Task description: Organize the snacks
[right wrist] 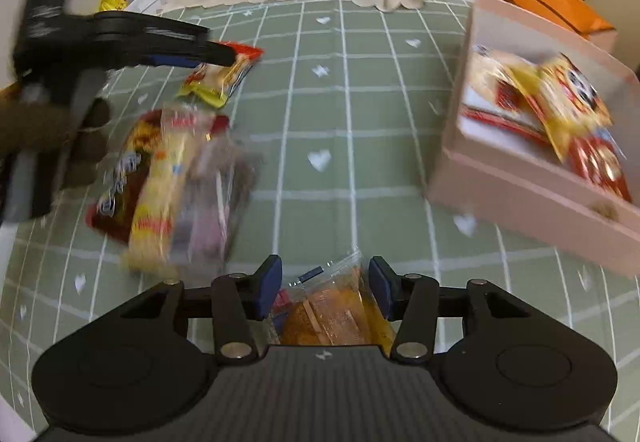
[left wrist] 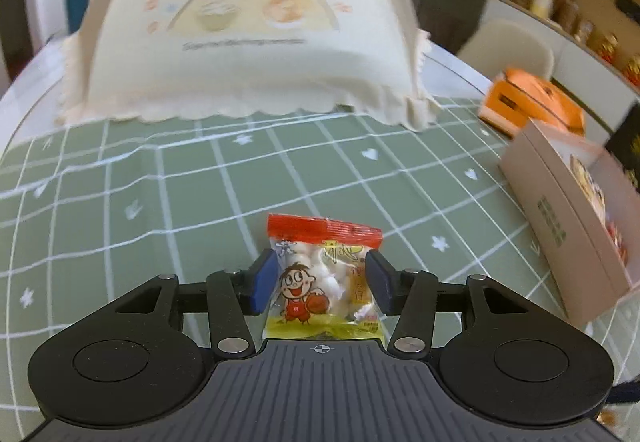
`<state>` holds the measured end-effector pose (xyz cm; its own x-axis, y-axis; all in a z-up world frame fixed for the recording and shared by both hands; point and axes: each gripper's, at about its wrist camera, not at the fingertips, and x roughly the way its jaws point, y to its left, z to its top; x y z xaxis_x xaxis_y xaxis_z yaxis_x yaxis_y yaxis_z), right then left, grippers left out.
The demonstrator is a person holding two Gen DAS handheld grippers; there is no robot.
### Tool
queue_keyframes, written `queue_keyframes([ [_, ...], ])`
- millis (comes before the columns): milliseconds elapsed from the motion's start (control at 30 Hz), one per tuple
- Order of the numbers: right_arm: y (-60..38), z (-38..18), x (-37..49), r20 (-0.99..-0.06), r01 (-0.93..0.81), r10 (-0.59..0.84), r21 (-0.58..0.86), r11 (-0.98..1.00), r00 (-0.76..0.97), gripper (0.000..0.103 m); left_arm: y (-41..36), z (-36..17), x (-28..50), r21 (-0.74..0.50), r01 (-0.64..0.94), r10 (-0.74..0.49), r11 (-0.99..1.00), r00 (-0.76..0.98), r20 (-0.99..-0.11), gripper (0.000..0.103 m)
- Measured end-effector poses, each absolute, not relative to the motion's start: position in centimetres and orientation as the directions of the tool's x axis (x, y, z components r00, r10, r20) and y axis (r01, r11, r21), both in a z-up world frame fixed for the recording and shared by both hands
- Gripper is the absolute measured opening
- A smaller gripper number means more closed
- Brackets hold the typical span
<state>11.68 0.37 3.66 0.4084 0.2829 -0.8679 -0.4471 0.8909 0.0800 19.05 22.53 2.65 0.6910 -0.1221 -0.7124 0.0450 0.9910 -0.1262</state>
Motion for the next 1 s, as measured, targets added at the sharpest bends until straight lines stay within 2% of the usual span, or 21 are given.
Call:
queue_keyframes([
  [67, -0.6, 3.6, 10.8, -0.870, -0.446, 0.272, 0.068, 0.892, 0.411, 0.078, 21.7, 2.5, 18.9, -0.110, 0.064, -0.125, 0.992, 0.673, -0.729, 0.061],
  [100, -1.0, 3.4, 10.4, -0.868, -0.443, 0.264, 0.058, 0.895, 0.420, 0.081, 21.3, 2.5, 18.8, -0.116, 0.073, -0.135, 0.991, 0.657, -0.742, 0.061],
  [333, -4.0, 3.2, 8.8, -0.862, -0.395, 0.266, 0.084, 0.915, 0.432, 0.082, 17.7, 2.9, 15.1, -0.145, 0.249, -0.268, 0.958, 0.587, -0.764, 0.055],
  [467, -5.0, 3.1, 8.6, -0.859, -0.381, 0.243, 0.061, 0.922, 0.450, 0.083, 15.9, 2.9, 12.6, -0.259, 0.331, -0.402, 0.907, 0.504, -0.764, 0.055],
  [567, -5.7, 2.9, 8.4, -0.857, -0.373, 0.217, 0.031, 0.927, 0.468, 0.084, 15.1, 2.9, 10.5, -0.332, 0.330, -0.458, 0.884, 0.461, -0.760, 0.052],
  [633, -6.3, 2.8, 8.3, -0.855, -0.365, 0.196, 0.008, 0.931, 0.481, 0.086, 15.5, 3.6, 8.9, -0.379, 0.304, -0.485, 0.874, 0.489, -0.725, 0.052],
  [733, -7.3, 2.5, 8.2, -0.847, -0.340, 0.158, -0.029, 0.940, 0.508, 0.090, 17.2, 5.2, 6.5, -0.360, 0.217, -0.417, 0.907, 0.569, -0.709, 0.052],
  [900, -9.0, 2.6, 7.8, -0.840, -0.303, 0.166, 0.003, 0.953, 0.516, 0.090, 18.4, 5.2, 2.9, -0.240, 0.140, -0.277, 0.961, 0.545, -0.791, 0.052],
  [1000, -9.1, 2.8, 7.3, -0.834, -0.305, 0.191, 0.028, 0.952, 0.518, 0.090, 18.2, 3.4, 1.5, -0.248, 0.106, -0.266, 0.963, 0.510, -0.818, 0.052],
])
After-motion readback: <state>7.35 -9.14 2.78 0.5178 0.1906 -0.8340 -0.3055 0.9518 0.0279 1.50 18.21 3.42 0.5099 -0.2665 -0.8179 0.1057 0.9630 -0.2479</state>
